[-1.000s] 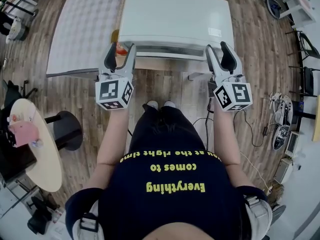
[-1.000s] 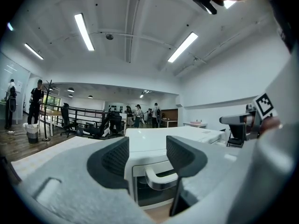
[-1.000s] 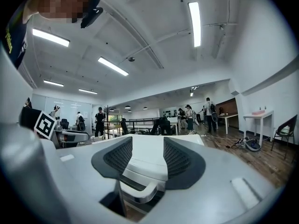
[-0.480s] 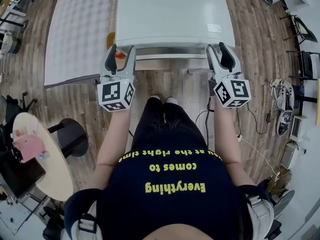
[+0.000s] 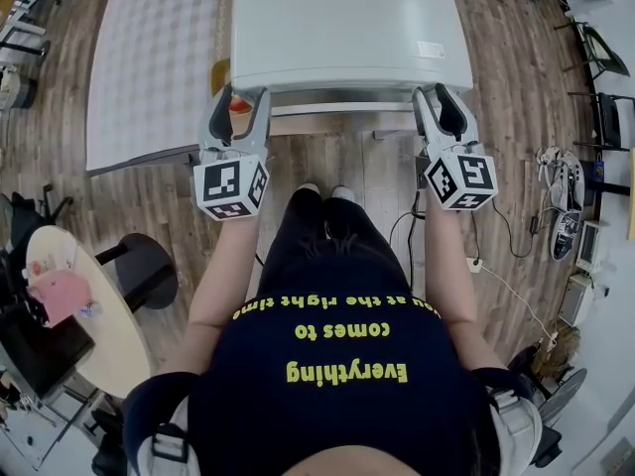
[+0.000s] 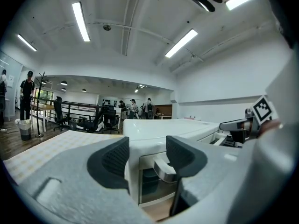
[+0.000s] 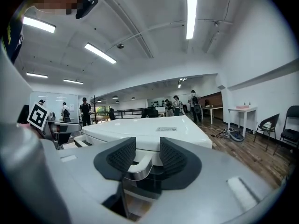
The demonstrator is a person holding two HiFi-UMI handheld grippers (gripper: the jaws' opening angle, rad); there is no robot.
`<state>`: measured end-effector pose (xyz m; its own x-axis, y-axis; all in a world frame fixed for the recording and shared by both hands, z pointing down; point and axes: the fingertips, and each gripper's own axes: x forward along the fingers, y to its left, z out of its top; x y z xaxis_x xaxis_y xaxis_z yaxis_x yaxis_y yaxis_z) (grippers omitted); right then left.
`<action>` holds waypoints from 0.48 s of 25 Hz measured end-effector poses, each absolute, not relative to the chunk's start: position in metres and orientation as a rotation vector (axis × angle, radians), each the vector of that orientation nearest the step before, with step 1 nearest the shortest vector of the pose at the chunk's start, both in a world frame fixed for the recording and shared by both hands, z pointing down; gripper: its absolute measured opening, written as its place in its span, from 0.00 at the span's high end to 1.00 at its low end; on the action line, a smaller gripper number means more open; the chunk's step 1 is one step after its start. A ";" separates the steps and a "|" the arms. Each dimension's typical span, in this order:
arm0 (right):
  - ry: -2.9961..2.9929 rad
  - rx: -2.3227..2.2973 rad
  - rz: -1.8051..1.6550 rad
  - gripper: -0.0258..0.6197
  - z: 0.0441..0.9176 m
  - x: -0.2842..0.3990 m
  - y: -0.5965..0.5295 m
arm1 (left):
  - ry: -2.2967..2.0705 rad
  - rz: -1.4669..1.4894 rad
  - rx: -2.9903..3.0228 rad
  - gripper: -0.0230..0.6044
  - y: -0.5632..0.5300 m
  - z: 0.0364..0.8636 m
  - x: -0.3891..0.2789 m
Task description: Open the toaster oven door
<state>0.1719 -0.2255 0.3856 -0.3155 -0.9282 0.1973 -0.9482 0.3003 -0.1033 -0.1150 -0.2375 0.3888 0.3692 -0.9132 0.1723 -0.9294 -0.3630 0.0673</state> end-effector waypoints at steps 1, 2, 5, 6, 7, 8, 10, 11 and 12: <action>-2.449 1.775 0.311 0.69 0.388 0.172 -0.225 | -1.673 0.165 2.475 0.57 -0.237 0.389 -0.114; -2.448 1.774 0.316 0.70 0.389 0.171 -0.225 | -1.670 0.175 2.481 0.57 -0.236 0.389 -0.114; -2.447 1.767 0.317 0.71 0.393 0.170 -0.224 | -1.666 0.194 2.498 0.59 -0.234 0.389 -0.114; -2.447 1.763 0.318 0.71 0.394 0.169 -0.224 | -1.665 0.197 2.500 0.60 -0.233 0.389 -0.113; -2.445 1.759 0.320 0.72 0.395 0.169 -0.225 | -1.665 0.200 2.500 0.60 -0.232 0.390 -0.113; -2.444 1.754 0.323 0.72 0.397 0.169 -0.225 | -1.664 0.203 2.497 0.60 -0.231 0.391 -0.113; -2.438 1.745 0.331 0.72 0.400 0.168 -0.225 | -1.663 0.207 2.485 0.60 -0.229 0.394 -0.113; -2.436 1.739 0.337 0.72 0.402 0.168 -0.224 | -1.660 0.211 2.476 0.61 -0.228 0.396 -0.112; -2.435 1.734 0.344 0.72 0.403 0.168 -0.224 | -1.655 0.216 2.468 0.61 -0.226 0.399 -0.112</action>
<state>0.1676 -0.2244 0.4033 -0.3296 -0.9136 0.2383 -0.9438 0.3123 -0.1080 -0.1117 -0.2265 0.3994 0.3764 -0.9026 0.2089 -0.9260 -0.3736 0.0540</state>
